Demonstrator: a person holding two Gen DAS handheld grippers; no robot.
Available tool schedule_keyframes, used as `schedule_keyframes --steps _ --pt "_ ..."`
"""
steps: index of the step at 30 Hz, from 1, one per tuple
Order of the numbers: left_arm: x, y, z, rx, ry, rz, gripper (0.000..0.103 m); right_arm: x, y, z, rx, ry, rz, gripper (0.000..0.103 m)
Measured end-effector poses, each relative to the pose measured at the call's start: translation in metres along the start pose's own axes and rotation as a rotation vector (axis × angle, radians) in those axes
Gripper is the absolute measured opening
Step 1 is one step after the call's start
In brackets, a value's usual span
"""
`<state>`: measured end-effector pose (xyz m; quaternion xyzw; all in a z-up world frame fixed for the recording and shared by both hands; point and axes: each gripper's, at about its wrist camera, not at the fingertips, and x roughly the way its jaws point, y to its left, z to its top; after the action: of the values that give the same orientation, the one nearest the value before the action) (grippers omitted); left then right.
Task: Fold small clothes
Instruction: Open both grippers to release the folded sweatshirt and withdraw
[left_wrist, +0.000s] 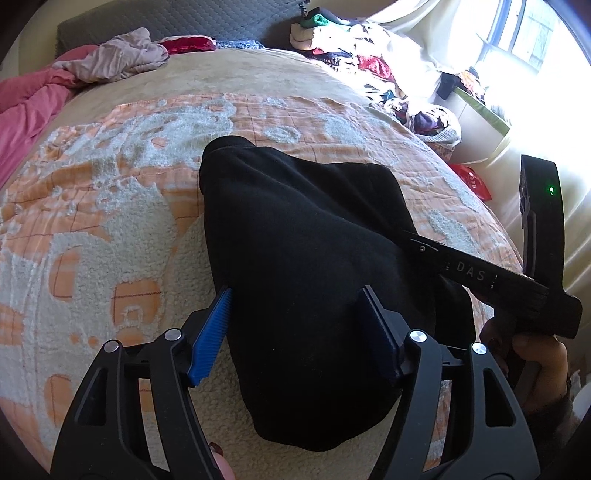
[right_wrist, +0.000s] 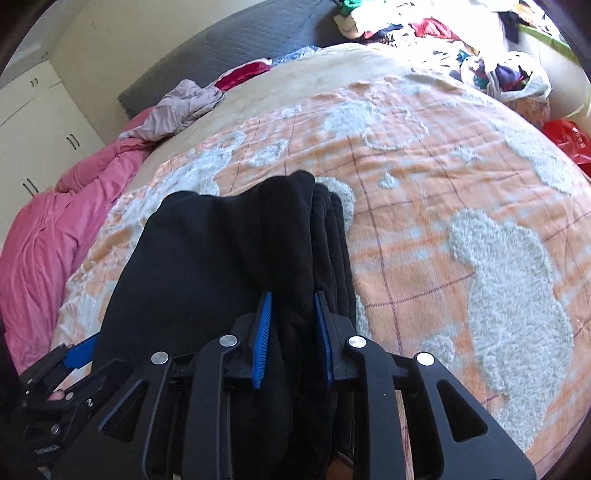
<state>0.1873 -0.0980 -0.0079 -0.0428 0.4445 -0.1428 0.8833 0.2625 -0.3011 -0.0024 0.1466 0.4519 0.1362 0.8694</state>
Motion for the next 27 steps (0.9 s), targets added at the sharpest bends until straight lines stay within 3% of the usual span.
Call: schedule_keyframes --steps 4,6,7,12,17,19,20,25,27 --pt "0.000 0.005 -0.002 -0.017 0.004 -0.008 0.060 -0.022 -0.004 -0.004 0.055 0.014 0.069 0.033" --pt "0.001 0.008 -0.003 -0.030 0.006 -0.011 0.062 -0.040 -0.008 -0.011 0.063 0.003 0.075 0.049" --pt "0.000 0.009 -0.004 -0.037 0.008 -0.015 0.062 -0.046 -0.009 -0.014 0.067 0.001 0.083 0.050" --pt "-0.003 0.010 -0.010 -0.053 0.007 -0.023 0.062 -0.073 -0.009 -0.036 0.092 -0.005 0.181 0.050" --pt "-0.007 0.011 -0.013 -0.060 0.007 -0.031 0.062 -0.073 0.002 -0.056 0.029 0.027 0.133 0.050" --pt "-0.008 0.011 -0.015 -0.061 0.006 -0.031 0.062 -0.061 0.002 -0.059 0.026 0.059 0.107 0.033" --pt "-0.008 0.011 -0.015 -0.064 0.007 -0.032 0.062 -0.059 0.002 -0.060 0.014 0.061 0.108 0.018" --pt "-0.014 0.007 -0.014 -0.067 0.001 -0.039 0.062 -0.086 0.021 -0.056 -0.129 -0.073 -0.006 0.016" --pt "-0.015 0.002 -0.016 -0.044 -0.002 -0.031 0.062 -0.082 0.023 -0.058 -0.173 -0.061 -0.064 0.016"
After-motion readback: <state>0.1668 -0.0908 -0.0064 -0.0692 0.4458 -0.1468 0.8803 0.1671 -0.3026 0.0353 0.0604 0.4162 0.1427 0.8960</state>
